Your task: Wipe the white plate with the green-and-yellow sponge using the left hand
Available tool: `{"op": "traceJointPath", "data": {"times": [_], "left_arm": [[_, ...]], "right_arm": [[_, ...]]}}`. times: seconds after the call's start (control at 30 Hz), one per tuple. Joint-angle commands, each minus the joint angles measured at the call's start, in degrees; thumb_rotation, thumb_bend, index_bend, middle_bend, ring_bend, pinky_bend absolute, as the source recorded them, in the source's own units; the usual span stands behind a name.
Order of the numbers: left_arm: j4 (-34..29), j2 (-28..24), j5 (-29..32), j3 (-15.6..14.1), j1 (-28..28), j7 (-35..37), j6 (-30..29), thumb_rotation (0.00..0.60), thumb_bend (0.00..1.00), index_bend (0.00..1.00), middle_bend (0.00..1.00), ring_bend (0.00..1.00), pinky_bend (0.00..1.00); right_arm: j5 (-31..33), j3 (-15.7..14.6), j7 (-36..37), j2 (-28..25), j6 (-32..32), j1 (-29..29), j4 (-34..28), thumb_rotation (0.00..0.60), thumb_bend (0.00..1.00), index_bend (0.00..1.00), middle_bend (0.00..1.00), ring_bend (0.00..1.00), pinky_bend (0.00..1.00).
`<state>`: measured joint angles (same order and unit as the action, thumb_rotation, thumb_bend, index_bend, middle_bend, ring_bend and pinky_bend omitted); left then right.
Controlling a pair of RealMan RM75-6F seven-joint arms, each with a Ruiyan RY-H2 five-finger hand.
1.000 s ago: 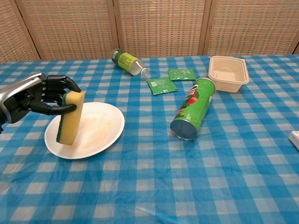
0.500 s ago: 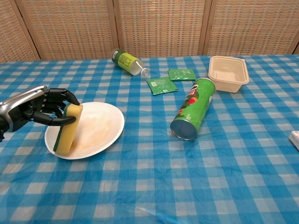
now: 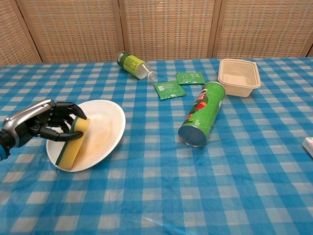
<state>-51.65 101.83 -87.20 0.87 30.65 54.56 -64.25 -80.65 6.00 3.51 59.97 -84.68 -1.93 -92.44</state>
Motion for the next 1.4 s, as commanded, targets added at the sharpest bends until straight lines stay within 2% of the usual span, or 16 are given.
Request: {"op": "traceJointPath", "data": {"times": [0.03,0.43,0.67,0.87,1.4], "left_arm": [[0.2,0.2,-0.2,0.1,-0.1,0.4,-0.5,0.6,0.37,0.48,0.41,0.49,0.54],[-5.8,-3.8,-1.9,1.8,0.4,0.9,-5.0,0.6,0.37,0.48,0.41,0.49,0.54],[-9.0,-3.8,-0.2,2.9,2.1,-4.3,-1.9,0.6,0.37,0.48,0.41,0.49,0.54],[-7.3,-1.3,0.8,2.3,2.1,-5.7,0.2,0.6,0.37,0.48,0.41,0.49,0.54],[-3.8,1.9,0.8,1.6,1.9,-5.5,1.1,0.6,0.37,0.48,0.41,0.49,0.54]], "right_arm": [[0.0,0.0,0.0,0.0,0.0,0.0,0.0,0.6,0.0,0.02,0.0,0.0,0.0],[-0.3,-0.1,0.3,-0.2,-0.2,0.1,-0.1,0.6,0.0,0.02,0.0,0.0,0.0],[-0.4,-0.1,0.7,-0.4,-0.4,0.2,-0.2,0.6,0.0,0.02,0.0,0.0,0.0],[-0.2,-0.1,1.0,-0.4,-0.2,0.2,0.1,0.6,0.0,0.02,0.0,0.0,0.0],[0.0,-0.1,0.9,-0.5,0.2,0.1,-0.1,0.6,0.0,0.02,0.0,0.0,0.0]]}}
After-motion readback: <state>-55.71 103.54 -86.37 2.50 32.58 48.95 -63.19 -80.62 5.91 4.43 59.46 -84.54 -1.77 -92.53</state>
